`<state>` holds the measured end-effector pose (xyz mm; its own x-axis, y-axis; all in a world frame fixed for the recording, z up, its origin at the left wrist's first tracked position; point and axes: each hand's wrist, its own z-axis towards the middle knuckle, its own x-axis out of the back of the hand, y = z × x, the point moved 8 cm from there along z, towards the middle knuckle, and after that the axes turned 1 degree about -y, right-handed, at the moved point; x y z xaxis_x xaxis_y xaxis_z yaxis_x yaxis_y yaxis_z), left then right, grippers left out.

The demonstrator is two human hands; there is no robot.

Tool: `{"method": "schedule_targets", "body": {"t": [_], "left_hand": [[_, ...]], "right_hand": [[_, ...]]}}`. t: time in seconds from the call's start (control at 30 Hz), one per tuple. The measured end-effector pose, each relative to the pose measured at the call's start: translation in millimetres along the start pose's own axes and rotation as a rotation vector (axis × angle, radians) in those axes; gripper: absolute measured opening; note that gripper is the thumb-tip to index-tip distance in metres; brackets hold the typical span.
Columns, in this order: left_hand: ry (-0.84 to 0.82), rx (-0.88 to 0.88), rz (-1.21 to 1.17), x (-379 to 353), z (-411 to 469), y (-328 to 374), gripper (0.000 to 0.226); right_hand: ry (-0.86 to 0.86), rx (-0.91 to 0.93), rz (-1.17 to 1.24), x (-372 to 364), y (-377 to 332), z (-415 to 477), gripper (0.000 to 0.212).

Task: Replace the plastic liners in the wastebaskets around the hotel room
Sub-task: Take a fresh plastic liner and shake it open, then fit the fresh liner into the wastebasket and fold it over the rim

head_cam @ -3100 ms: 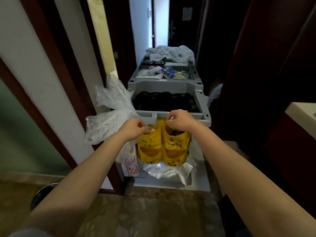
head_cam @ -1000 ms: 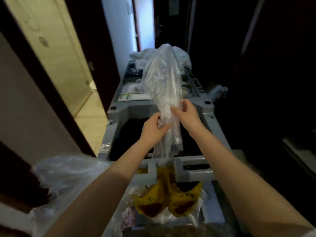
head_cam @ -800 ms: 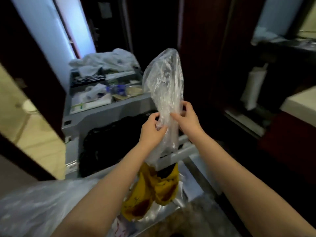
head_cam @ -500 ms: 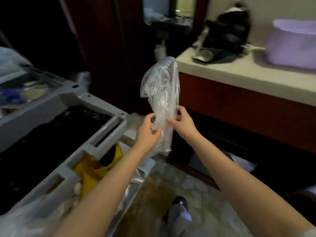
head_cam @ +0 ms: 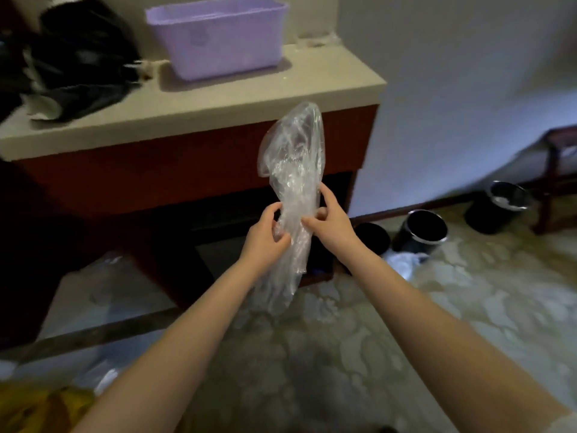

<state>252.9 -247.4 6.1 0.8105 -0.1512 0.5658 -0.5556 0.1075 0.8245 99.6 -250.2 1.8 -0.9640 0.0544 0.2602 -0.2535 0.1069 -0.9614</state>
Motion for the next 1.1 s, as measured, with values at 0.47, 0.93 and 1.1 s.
{"method": "schedule_targets", "body": {"t": [0.47, 0.93, 1.1], "left_hand": [[-0.445, -0.212, 0.199, -320, 86, 189, 0.069], [-0.58, -0.483, 0.689, -397, 305, 221, 0.075], [-0.568, -0.627, 0.817, -408, 363, 252, 0.067]], "right_hand": [[0.41, -0.227, -0.003, 357, 118, -9, 0.06], [0.053, -0.08, -1.13, 418, 123, 179, 0.072], [-0.06, -0.182, -1.093, 430, 148, 258, 0.066]]}}
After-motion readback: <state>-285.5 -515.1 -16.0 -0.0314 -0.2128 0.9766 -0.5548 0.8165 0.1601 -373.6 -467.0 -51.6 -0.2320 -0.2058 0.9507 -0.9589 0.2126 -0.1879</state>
